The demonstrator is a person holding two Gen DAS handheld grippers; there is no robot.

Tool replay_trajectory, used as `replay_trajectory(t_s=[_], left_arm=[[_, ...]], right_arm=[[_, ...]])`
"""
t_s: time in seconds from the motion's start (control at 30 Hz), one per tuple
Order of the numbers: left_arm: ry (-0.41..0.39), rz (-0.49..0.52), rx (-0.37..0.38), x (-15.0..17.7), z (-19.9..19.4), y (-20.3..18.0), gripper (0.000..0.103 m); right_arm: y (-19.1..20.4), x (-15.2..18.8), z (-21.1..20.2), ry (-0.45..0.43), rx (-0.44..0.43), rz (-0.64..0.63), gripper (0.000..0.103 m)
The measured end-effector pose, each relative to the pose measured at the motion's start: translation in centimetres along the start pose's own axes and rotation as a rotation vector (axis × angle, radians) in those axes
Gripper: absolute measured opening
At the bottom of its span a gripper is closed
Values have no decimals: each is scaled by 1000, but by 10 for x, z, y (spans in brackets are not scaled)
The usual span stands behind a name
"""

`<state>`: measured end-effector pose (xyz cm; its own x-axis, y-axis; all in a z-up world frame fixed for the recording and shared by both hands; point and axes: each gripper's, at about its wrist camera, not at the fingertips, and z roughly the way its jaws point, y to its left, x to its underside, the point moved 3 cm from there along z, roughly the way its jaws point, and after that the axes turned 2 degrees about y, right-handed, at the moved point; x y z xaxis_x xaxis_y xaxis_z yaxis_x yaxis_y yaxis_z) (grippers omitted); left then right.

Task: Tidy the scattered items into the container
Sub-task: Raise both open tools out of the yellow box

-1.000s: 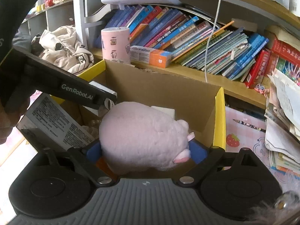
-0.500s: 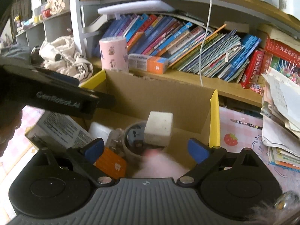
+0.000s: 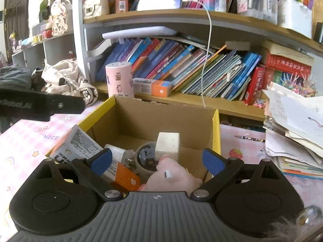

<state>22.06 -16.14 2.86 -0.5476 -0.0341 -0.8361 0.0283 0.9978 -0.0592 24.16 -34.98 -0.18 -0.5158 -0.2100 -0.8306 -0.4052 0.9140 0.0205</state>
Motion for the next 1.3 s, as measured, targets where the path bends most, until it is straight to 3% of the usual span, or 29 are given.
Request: replay_trajectory(t_s=[0.33,0.7,1.03,1.3], left_arm=[[3,-49,-5,37,-37,17,96],[57,-51,23,79,-71,44,96],[39,-83,11,92,-98,86,96],[75,-69,-5,107,-108,102,96]], right_arm=[[26,22,-39,-30,73,25,97],[66,52,-63,51,115,122,97],[108,62,-79,56,157,124,97],[134,72,-84,73,178,126,97]])
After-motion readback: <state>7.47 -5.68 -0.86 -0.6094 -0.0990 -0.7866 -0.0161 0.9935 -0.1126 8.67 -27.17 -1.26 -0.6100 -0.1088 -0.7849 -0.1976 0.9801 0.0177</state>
